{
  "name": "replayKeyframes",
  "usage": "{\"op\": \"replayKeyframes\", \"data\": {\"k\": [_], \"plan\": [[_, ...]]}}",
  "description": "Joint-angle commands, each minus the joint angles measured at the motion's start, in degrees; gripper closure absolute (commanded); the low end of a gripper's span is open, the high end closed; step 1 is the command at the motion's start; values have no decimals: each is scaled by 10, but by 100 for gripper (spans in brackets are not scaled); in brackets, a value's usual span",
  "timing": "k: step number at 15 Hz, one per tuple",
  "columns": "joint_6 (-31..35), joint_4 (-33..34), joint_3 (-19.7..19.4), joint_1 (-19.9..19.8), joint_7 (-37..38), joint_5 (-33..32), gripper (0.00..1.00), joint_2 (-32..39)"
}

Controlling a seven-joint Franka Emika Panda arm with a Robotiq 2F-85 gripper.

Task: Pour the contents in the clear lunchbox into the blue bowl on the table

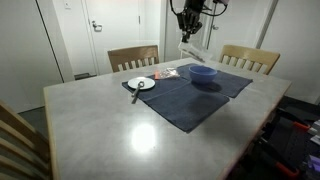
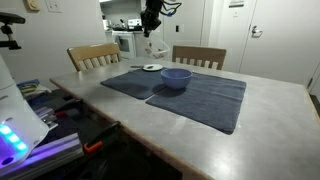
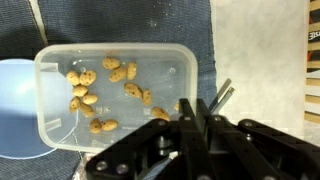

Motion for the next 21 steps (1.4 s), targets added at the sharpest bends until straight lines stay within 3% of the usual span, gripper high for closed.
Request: {"op": "replayKeyframes", "data": {"k": [1,11,21], "plan": [[-37,25,-5,-26,-67,49,98,15],[-72,7,-23,-66,-177,162,98,5],[-101,-21,-44,-82,-256,230,98,11]]}}
